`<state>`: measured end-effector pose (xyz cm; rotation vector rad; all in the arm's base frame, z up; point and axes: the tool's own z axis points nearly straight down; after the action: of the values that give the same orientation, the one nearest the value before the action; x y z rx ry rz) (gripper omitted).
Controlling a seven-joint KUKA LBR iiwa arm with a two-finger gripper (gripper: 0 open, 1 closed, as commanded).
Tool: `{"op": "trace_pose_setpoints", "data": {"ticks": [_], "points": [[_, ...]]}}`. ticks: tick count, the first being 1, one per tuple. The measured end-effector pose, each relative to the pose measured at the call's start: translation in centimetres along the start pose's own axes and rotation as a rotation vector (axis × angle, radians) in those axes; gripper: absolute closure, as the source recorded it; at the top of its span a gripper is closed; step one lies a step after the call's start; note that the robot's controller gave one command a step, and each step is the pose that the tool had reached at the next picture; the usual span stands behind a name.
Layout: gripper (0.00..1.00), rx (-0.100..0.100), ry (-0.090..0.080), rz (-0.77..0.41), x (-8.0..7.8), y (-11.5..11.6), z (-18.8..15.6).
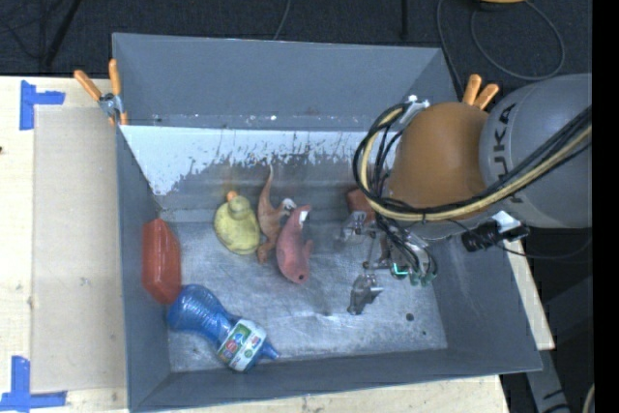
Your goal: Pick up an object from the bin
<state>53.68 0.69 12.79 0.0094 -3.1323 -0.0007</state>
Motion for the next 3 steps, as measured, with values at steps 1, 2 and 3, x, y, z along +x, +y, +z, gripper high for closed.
{"op": "trace_pose_setpoints", "data": {"ticks": [1,2,3], "points": [[0.00,0.000,-0.007,0.000,-0.2,0.0,-0.4],[0.00,0.001,-0.010,-0.022,3.5,0.6,5.3],[0.00,0.000,-0.005,0.153,4.7,1.3,2.8]]}}
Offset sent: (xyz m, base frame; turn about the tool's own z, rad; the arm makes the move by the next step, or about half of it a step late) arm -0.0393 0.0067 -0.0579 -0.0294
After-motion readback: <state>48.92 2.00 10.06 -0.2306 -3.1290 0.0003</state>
